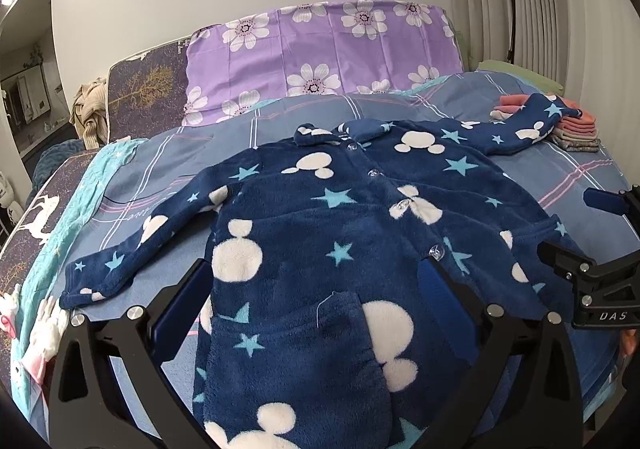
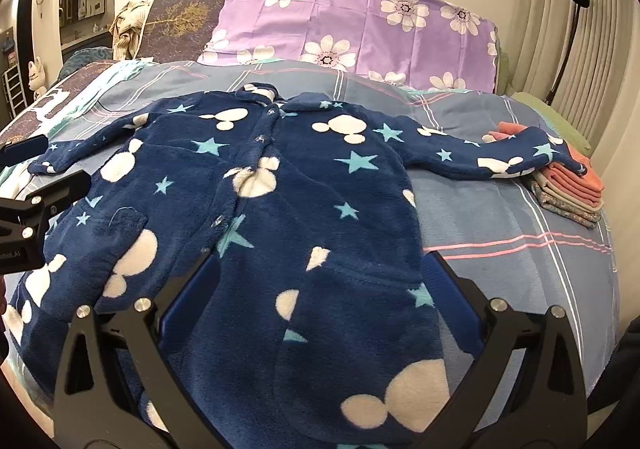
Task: Fold small clothes
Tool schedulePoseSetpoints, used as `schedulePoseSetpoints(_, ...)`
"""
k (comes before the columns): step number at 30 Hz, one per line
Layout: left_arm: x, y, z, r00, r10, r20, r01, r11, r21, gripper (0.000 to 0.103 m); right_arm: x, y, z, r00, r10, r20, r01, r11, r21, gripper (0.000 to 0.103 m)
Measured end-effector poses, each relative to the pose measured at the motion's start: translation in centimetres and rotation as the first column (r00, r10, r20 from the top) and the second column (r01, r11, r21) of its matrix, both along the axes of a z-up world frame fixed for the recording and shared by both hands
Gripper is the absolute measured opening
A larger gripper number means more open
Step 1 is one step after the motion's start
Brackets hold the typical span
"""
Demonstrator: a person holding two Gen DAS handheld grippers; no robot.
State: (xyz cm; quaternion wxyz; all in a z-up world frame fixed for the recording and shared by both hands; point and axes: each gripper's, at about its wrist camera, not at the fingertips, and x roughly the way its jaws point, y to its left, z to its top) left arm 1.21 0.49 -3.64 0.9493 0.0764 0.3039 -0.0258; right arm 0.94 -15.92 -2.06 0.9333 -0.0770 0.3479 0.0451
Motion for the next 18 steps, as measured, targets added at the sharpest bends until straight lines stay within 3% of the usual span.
schedulePoseSetpoints(18, 0.7, 0.4, -1.3, 0.999, 0.005, -0.04, -0.005, 1.0, -0.008, 0.102, 0.8, -0.4, -0.3, 0.999, -0.022, -0.031, 0.023, 0.999, 0.029, 0.101)
